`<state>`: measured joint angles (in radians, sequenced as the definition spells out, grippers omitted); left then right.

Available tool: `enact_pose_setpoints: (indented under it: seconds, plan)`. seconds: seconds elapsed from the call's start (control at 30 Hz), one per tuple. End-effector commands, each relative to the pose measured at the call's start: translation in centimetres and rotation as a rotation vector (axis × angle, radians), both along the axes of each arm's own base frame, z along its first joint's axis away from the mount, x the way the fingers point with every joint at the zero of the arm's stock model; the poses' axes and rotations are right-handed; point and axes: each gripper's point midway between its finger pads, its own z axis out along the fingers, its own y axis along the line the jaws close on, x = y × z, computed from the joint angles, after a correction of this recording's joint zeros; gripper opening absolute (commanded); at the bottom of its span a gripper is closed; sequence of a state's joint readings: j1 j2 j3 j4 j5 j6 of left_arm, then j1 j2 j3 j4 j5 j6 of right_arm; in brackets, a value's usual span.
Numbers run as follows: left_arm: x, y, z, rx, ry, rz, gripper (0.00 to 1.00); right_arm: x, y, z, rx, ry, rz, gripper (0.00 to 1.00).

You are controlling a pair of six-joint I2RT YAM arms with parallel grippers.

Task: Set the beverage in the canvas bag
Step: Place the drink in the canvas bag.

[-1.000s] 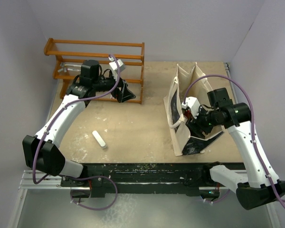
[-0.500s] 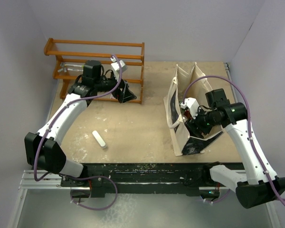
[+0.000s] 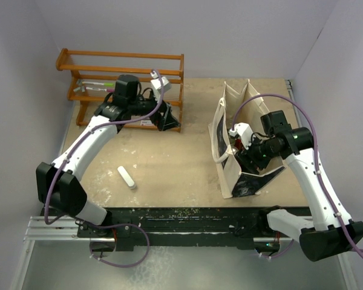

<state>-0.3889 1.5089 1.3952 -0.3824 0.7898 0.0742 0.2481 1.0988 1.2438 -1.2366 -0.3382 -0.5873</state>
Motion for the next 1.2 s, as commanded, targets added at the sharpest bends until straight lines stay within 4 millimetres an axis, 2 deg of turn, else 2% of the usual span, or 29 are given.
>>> enact_pose_setpoints:
  seconds: [0.0, 0.13, 0.3, 0.4, 0.57, 0.73, 0.9, 1.17]
  plan:
    - [-0.8, -4.5, 4.0, -0.077, -0.039, -0.083, 0.90, -1.9, 1.1, 2.3, 0.093, 0.000, 0.001, 0.00]
    - [-2.5, -8.6, 6.0, -0.166, 0.097, -0.137, 0.89, -1.9, 0.9, 2.5, 0.091, -0.029, -0.012, 0.00]
    - [-4.2, -13.3, 7.2, -0.238, 0.284, -0.182, 0.88, -1.8, 0.1, 2.4, 0.067, -0.045, -0.046, 0.00]
    - [-4.6, -15.4, 7.7, -0.270, 0.375, -0.194, 0.87, -1.7, 0.0, 2.3, 0.075, -0.042, -0.056, 0.00]
    - [-4.2, -17.9, 7.0, -0.284, 0.490, -0.169, 0.84, -1.5, -0.5, 1.4, 0.052, -0.019, -0.075, 0.00]
    - [-3.7, -18.7, 5.0, -0.239, 0.542, -0.104, 0.76, -1.7, -0.5, 1.7, 0.052, -0.022, -0.060, 0.00]
    - [-3.5, -18.6, 3.2, -0.210, 0.529, -0.091, 0.58, -2.1, -0.1, 2.3, 0.076, -0.027, -0.051, 0.00]
    - [-5.2, -18.6, 2.9, -0.225, 0.422, -0.265, 0.03, -2.4, 0.1, 2.8, 0.093, -0.026, -0.060, 0.00]
